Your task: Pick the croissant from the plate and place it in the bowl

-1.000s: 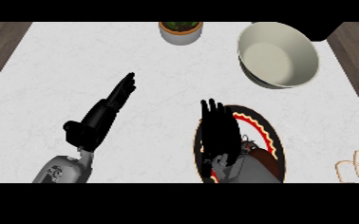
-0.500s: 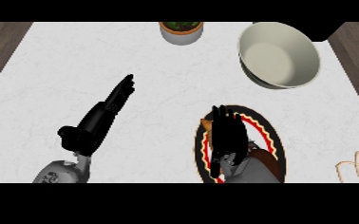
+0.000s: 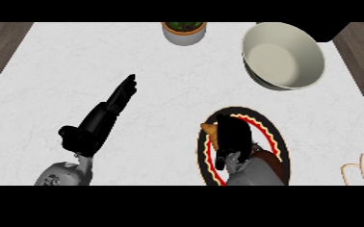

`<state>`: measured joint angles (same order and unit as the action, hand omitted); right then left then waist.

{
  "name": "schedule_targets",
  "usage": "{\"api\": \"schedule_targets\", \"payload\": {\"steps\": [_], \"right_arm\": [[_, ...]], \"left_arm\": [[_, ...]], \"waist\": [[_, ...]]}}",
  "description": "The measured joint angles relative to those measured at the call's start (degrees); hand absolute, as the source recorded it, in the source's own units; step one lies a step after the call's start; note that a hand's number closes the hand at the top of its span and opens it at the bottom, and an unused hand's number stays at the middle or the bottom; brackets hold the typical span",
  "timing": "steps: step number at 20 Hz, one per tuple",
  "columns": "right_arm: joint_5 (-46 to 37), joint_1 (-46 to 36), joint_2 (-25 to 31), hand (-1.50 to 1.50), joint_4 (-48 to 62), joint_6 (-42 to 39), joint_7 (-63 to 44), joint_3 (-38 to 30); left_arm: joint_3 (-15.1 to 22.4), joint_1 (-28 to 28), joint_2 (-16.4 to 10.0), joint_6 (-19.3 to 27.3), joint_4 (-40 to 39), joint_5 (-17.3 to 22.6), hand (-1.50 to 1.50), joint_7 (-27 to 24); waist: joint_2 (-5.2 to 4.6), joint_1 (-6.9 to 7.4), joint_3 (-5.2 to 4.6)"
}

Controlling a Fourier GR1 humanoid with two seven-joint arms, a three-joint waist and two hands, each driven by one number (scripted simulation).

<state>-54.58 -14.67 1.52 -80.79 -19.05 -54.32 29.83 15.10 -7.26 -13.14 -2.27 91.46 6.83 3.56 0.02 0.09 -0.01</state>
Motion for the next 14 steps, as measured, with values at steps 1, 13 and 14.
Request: {"api": "schedule_targets", "payload": {"steps": [1, 13, 14], "right_arm": [[-0.61, 0.05, -0.1, 1.5, -0.28, 0.24, 0.61, 0.15], [-2.64, -9.95, -1.07, 1.5, 9.57, 4.74, 9.09, -4.1], [-1.2, -12.9, -1.16, 1.5, 11.4, 4.08, 10.38, -5.19]], "left_arm": [[0.27, 0.19, 0.67, 0.29, 0.52, -0.59, 0.0, 0.46], [-2.31, 0.42, 2.87, -2.74, 0.08, -2.88, 0.0, 0.53], [-2.14, 0.12, 3.26, -2.75, -0.35, -3.04, 0.0, 0.16]], "waist": [[0.0, 0.0, 0.0], [-0.09, 0.47, 0.0], [-0.19, 0.7, 0.0]]}}
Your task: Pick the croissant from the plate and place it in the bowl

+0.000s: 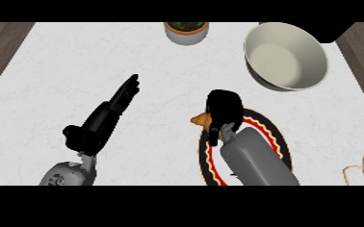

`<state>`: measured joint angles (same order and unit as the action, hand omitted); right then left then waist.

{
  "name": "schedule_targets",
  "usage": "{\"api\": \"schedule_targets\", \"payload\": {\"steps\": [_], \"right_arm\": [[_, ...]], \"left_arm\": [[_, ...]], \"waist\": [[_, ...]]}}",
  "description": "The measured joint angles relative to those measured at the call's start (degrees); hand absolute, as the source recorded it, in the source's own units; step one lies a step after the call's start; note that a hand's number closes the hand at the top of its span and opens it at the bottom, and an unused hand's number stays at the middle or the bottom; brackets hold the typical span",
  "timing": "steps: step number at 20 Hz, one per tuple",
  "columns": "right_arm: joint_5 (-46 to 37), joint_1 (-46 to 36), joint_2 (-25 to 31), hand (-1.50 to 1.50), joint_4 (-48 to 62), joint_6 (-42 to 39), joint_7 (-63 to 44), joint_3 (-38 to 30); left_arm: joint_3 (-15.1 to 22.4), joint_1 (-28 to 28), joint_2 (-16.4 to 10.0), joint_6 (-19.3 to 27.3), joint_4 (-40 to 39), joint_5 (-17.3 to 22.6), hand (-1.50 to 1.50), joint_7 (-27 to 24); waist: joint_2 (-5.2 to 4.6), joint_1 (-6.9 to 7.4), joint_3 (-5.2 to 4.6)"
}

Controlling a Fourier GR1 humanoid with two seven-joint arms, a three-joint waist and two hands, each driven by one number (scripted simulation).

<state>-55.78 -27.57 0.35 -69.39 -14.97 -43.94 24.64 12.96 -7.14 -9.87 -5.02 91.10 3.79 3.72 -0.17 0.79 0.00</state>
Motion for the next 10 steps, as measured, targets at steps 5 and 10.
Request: {"api": "schedule_targets", "payload": {"steps": [5, 10], "right_arm": [[3.97, -11.42, -0.25, 1.5, 12.4, 2.33, 6.65, -3.05], [-0.96, -16.36, -0.3, 1.5, 16.57, 8.05, 4.04, -2.6]], "left_arm": [[-0.24, -0.53, 0.49, -0.65, -0.82, -0.48, 0.0, -0.73], [-1.12, -0.44, 0.44, -1.41, -1.01, -0.31, 0.0, -0.91]], "waist": [[-0.15, 0.53, 0.01], [-0.02, 0.25, 0.01]]}}
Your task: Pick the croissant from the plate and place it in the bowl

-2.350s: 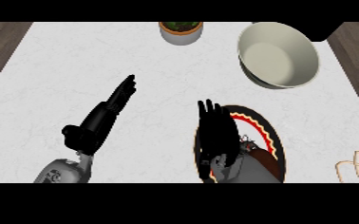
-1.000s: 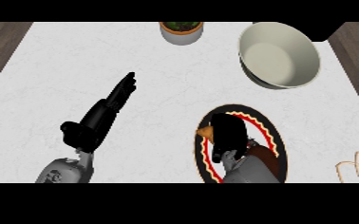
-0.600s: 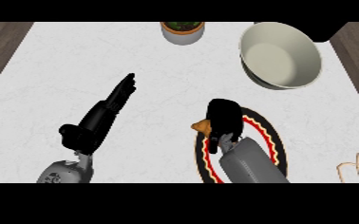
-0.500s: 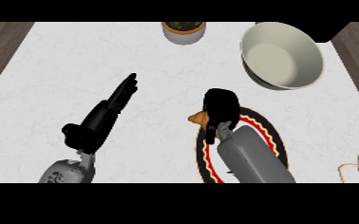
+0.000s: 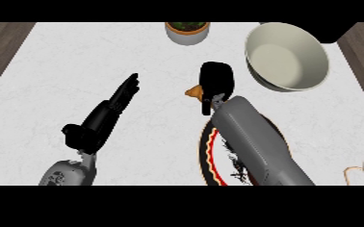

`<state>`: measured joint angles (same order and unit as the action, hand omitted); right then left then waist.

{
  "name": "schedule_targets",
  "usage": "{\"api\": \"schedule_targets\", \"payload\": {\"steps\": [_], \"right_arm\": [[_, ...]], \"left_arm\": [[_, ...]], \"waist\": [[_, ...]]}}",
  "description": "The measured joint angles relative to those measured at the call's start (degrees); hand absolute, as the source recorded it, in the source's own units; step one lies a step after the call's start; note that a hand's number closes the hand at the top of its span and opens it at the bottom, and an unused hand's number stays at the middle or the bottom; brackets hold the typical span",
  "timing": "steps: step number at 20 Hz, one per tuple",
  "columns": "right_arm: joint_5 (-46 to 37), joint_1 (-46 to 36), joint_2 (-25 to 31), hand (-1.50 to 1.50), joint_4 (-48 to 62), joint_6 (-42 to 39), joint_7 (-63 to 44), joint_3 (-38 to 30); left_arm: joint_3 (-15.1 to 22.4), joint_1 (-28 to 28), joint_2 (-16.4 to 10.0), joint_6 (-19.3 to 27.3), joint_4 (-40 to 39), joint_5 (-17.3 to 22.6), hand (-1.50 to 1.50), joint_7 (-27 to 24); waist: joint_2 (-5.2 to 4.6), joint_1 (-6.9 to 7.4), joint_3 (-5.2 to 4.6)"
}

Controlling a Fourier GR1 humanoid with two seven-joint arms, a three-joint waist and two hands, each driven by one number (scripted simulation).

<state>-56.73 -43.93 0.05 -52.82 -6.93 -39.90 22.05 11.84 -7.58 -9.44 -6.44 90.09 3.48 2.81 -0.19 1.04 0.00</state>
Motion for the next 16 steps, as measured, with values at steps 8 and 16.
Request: {"api": "schedule_targets", "payload": {"steps": [8, 16], "right_arm": [[-4.86, -7.63, 1.12, 1.5, -6.44, 10.21, -4.54, -3.86], [-4.67, -7.51, 3.37, 1.5, -13.33, 17.01, -5.16, -10.8]], "left_arm": [[-0.87, 0.17, -0.26, -0.16, 0.23, -0.1, 0.0, 0.87], [-0.59, 0.62, 0.98, 0.06, -0.16, -1.42, 0.0, -0.07]], "waist": [[0.26, -0.72, 0.0], [0.26, -0.97, -0.01]]}}
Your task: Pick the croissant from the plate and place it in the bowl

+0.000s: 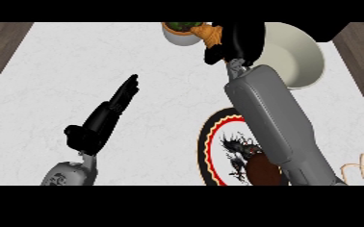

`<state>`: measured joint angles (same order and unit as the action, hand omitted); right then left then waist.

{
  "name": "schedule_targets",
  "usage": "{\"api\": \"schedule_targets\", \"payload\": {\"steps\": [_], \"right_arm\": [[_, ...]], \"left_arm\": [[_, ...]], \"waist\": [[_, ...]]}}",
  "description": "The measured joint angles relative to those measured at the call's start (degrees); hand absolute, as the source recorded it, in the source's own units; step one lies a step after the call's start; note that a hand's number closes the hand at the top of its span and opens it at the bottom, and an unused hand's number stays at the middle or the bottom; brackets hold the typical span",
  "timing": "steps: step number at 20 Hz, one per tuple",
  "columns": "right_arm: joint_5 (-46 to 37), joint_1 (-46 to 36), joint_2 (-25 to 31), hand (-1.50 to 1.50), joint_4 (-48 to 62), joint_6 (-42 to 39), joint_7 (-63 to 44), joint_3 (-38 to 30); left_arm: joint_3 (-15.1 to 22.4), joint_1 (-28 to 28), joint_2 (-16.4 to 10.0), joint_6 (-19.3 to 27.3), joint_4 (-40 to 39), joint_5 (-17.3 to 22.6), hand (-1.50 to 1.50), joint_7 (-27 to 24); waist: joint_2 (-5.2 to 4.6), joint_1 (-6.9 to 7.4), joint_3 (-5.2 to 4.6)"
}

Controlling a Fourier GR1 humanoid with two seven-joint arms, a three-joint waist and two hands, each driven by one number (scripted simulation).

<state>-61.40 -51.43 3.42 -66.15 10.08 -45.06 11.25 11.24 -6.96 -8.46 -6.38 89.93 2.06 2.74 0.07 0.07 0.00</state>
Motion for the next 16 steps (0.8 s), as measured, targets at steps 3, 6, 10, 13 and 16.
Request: {"api": "schedule_targets", "payload": {"steps": [3, 6, 10, 13, 16], "right_arm": [[-0.06, 0.21, 2.68, 1.5, 0.97, -0.44, 1.22, -2.44], [-1.78, -0.31, 5.74, 1.5, 5.3, 1.26, 3.26, -4.08], [-4.61, -0.48, 9.63, 1.5, 9.6, 4.73, 5.75, -5.59], [-5.0, -1.45, 12.6, 1.5, 15.08, 8.0, 9.46, -7.9], [-3.74, -1.87, 13.97, 1.5, 20.75, 7.38, 12.28, -9.83]], "left_arm": [[0.27, 0.67, 0.34, -0.04, 1.05, -0.41, 0.0, 0.6], [-0.72, 0.04, -0.04, -0.82, 0.86, 0.15, 0.0, 0.69], [-0.91, 0.14, 0.12, -1.15, 1.56, 0.12, 0.0, 0.94], [-1.21, -1.0, 0.59, -1.14, 0.57, -0.11, 0.0, 1.18], [-0.93, -1.16, 0.99, -1.28, 0.97, -0.24, 0.0, 1.76]], "waist": [[-0.03, 0.12, -0.01], [-0.17, 0.35, -0.01], [-0.23, 0.54, 0.0], [-0.36, 0.68, 0.02], [-0.39, 0.84, 0.01]]}}
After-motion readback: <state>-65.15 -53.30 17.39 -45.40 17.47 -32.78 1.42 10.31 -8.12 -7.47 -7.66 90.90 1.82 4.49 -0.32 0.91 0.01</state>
